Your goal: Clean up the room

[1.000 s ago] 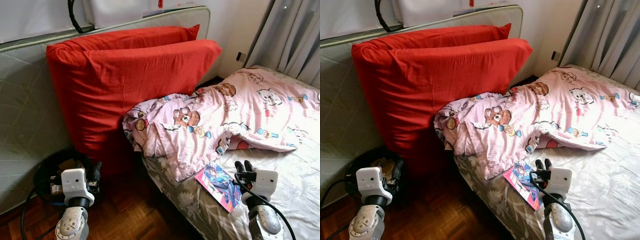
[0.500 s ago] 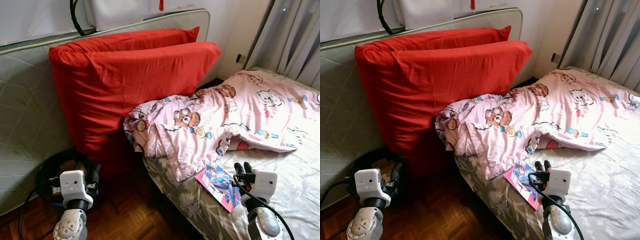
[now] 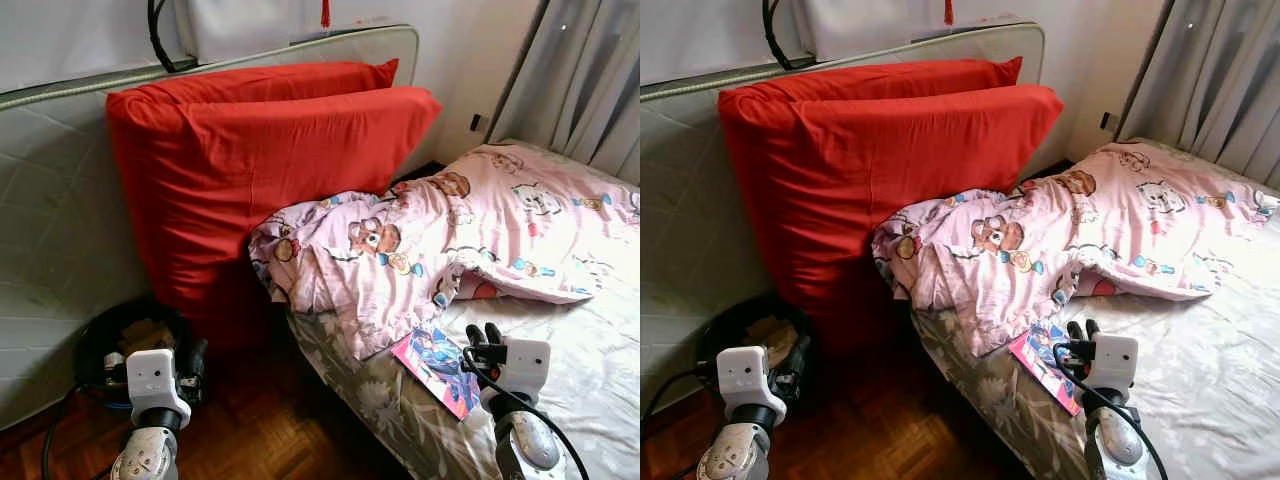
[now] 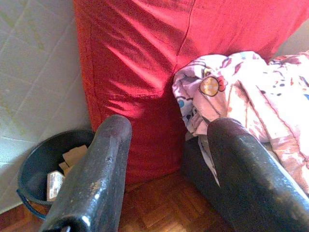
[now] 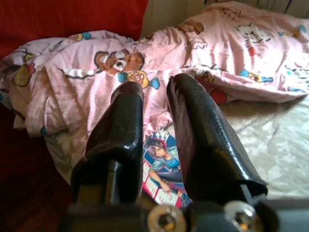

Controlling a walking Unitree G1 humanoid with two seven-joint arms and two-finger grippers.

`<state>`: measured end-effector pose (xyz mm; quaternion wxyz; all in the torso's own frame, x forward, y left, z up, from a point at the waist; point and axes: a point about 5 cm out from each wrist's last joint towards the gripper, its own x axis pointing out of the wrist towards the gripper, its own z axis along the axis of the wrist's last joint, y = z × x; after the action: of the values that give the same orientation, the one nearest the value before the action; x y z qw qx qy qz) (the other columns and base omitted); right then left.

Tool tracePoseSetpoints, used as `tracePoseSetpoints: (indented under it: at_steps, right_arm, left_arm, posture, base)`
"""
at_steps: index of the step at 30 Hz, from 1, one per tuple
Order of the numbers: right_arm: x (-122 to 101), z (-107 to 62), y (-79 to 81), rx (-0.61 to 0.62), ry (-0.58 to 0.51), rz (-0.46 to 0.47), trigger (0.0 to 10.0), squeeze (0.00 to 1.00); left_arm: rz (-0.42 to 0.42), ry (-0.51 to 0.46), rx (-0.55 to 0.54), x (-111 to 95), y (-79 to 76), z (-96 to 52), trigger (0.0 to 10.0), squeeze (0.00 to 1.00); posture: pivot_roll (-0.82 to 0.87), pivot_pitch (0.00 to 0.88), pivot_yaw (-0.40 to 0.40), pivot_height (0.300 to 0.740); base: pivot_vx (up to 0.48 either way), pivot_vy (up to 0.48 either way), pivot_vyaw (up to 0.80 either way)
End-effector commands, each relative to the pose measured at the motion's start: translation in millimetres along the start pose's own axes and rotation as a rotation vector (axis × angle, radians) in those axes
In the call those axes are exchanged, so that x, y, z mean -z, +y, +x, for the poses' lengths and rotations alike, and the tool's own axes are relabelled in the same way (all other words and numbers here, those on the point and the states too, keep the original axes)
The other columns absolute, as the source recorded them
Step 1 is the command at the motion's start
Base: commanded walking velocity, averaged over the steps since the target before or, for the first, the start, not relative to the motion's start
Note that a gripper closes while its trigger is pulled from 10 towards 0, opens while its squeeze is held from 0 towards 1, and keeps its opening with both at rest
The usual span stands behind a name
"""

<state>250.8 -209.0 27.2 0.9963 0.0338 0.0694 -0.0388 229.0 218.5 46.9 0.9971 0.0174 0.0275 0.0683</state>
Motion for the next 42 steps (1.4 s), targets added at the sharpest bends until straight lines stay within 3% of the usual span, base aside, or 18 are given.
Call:
tracePoseSetpoints:
  at_steps: [1, 6, 17, 42]
  right_arm:
    - [-0.3, 1.0, 0.2, 0.009, 0.014, 0.004, 10.0, 0.0]
    - [-2.2, 1.9, 1.2, 0.008, 0.002, 0.009, 10.0, 0.0]
    - [-6.9, 4.6, -2.1, 0.035, -0.009, 0.026, 10.0, 0.0]
    - [-4.2, 10.9, 10.6, -0.008, 0.024, 0.046, 10.0, 0.0]
  left_arm:
    - [0.007, -0.006, 0.01, -3.8, 0.3, -0.1, 10.0, 0.0]
    - [0.012, -0.006, 0.021, -5.1, 0.1, 1.3, 10.0, 0.0]
    - [0.01, -0.007, -0.001, -7.9, 4.6, 1.3, 10.0, 0.0]
    - [-0.009, 0.015, 0.014, -8.0, 2.6, 0.4, 10.0, 0.0]
  posture:
    - [0.01, 0.0, -0.026, 0.681]
    - [0.01, 0.0, -0.023, 0.651]
    - [0.03, 0.0, -0.035, 0.651]
    - [0.03, 0.016, -0.022, 0.651]
  base:
    - [0.0, 0.0, 0.0]
    - [0.0, 0.0, 0.0]
    - [0.0, 0.0, 0.0]
    - [0.0, 0.0, 0.0]
